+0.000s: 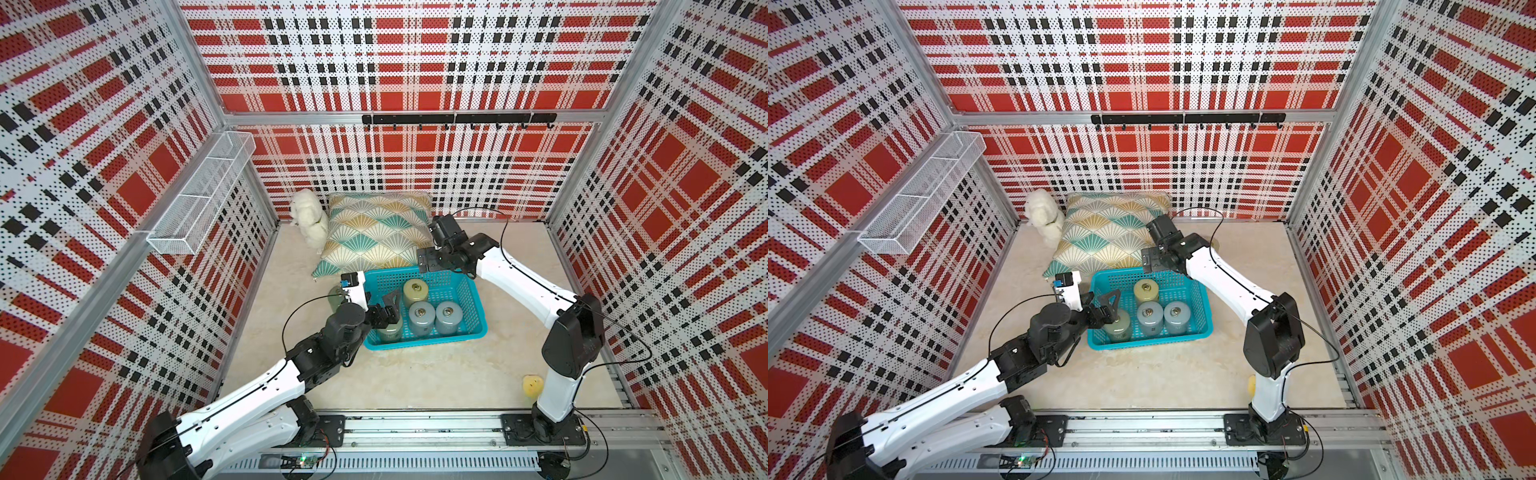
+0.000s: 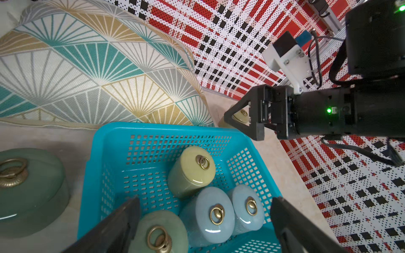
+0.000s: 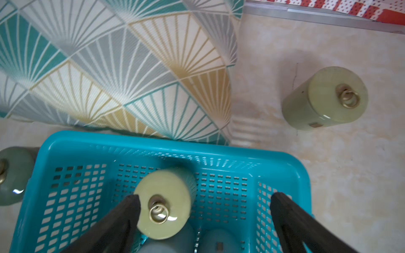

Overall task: Take the tea canister out of the basket
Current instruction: Pick up the tea canister from the basket.

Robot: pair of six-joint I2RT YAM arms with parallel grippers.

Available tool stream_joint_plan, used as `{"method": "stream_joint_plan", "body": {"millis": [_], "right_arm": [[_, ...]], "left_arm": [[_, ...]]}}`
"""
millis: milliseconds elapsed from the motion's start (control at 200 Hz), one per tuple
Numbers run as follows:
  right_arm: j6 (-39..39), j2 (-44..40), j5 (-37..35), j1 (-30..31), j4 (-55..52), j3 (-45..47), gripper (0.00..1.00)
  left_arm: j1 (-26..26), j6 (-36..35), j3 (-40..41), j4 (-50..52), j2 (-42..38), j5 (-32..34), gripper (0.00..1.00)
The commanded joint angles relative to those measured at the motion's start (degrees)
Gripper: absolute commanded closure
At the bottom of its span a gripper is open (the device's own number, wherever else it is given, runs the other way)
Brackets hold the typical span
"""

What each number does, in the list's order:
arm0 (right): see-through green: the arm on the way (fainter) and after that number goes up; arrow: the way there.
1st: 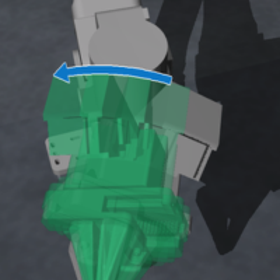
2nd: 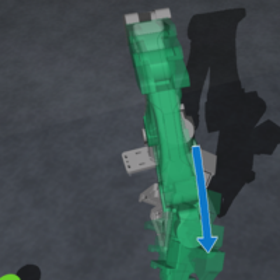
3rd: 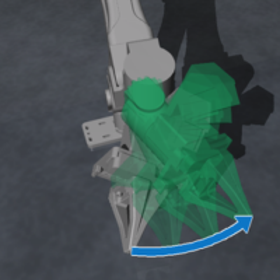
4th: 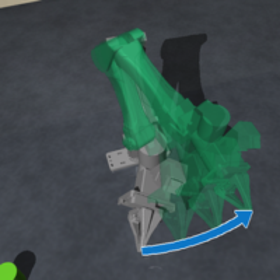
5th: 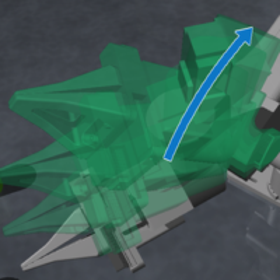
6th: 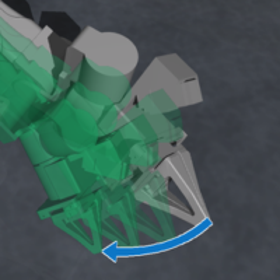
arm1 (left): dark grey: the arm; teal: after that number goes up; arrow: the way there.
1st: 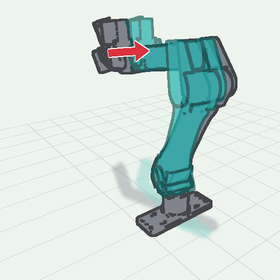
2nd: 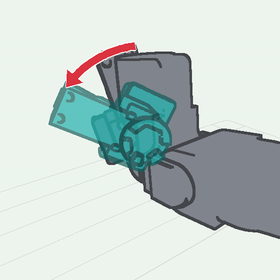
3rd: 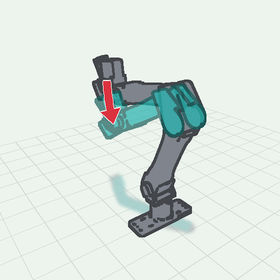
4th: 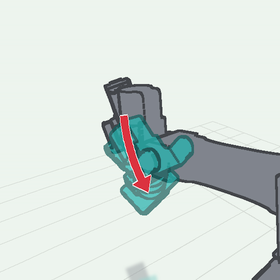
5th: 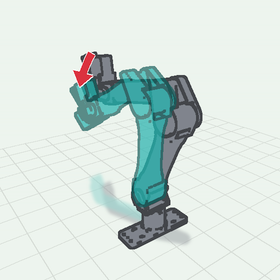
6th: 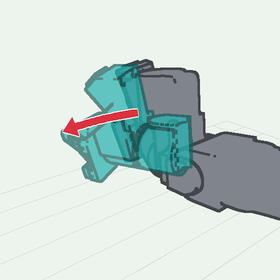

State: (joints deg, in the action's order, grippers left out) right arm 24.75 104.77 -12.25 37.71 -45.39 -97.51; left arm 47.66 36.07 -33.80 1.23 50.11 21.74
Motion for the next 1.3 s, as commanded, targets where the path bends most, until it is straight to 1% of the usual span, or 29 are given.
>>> {"method": "stream_joint_plan", "body": {"millis": [0, 55, 75, 130, 281, 686, 982, 1152, 1298], "right_arm": [[1.0, 0.6, 0.0, 2.8, -1.5, 0.7, 0.0], [1.8, 1.4, 0.0, 3.8, -1.5, 1.1, 0.0], [2.0, 1.7, 1.8, 4.1, -1.5, 1.3, 0.0], [2.2, 2.6, 2.8, 5.2, -1.6, 1.5, 0.0], [2.5, 6.2, 3.3, 6.9, -2.5, 1.1, 0.0], [1.9, 14.5, 1.9, 6.9, -3.3, -1.0, 0.0], [2.0, 19.7, 2.3, 5.6, -2.5, -4.5, 0.0], [1.9, 21.2, 2.7, 5.3, -2.4, -6.1, 0.04], [2.0, 20.5, 2.7, 5.4, -2.7, -5.9, 0.17]], "left_arm": [[-0.2, 1.0, 1.2, 1.5, -1.7, -0.5, 0.01], [-0.2, 1.1, 1.5, 1.6, -2.0, -0.7, 0.0], [-0.1, 1.1, 1.6, 1.6, -2.1, -0.8, 0.0], [-0.1, 1.1, 1.7, 1.5, -2.0, -1.0, 0.0], [-0.1, 0.8, 1.7, 1.4, -1.7, -1.5, 0.0], [0.5, -1.3, 2.7, -0.8, -1.8, -2.8, 0.0], [1.1, -1.8, 3.0, -1.4, -3.3, -2.7, 0.0], [1.7, -2.1, 3.5, -1.6, -4.6, -2.2, 0.0], [1.7, -2.1, 3.3, -1.4, -4.7, -2.1, 0.0]]}}
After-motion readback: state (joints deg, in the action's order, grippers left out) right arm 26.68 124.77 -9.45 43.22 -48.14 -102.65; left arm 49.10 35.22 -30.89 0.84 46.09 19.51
